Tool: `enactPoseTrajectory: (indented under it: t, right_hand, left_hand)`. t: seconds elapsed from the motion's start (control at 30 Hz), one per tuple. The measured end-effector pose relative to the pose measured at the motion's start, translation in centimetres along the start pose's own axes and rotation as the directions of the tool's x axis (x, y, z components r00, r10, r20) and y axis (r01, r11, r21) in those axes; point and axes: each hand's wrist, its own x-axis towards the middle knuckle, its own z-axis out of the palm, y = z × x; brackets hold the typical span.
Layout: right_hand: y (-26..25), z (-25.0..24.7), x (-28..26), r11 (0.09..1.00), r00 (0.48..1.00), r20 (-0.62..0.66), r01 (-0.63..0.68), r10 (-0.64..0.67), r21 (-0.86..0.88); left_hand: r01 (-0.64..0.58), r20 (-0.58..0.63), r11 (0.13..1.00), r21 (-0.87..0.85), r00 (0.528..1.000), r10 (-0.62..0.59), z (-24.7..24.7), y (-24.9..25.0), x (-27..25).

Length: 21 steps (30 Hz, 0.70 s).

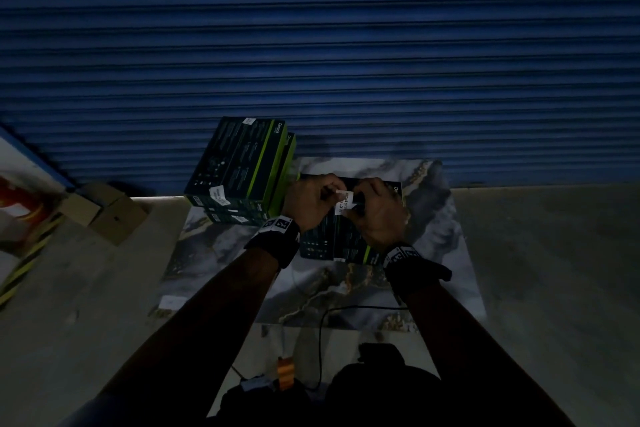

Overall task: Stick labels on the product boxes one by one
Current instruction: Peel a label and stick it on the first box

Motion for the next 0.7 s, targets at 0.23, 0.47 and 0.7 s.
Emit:
enactPoseTrajectory:
  t: [0.23,0.47,0.7]
  right_hand:
    - [-0.4,-0.6,-0.7,0.993,0.999,-0.020,0.029,-0.031,-0.112]
    - [-0.9,-0.7,-1.4,0.989,0.998,-0.058,-0.005,-0.004,-0.146]
    - [-0.9,-0.8,-1.7,0.990,0.999,-0.033,-0.005,0.000,-0.140]
  left_hand:
    - [0.022,-0.005,0.999,0.044,1.000,-0.022,0.1,0.1,0.1]
    - [0.034,-0.015,0.998,0.055,0.999,-0.033,0.2,0.1,0.0]
    - [0.039,-0.014,0.991,0.131,0.999,-0.038,0.3,0.6,0.1]
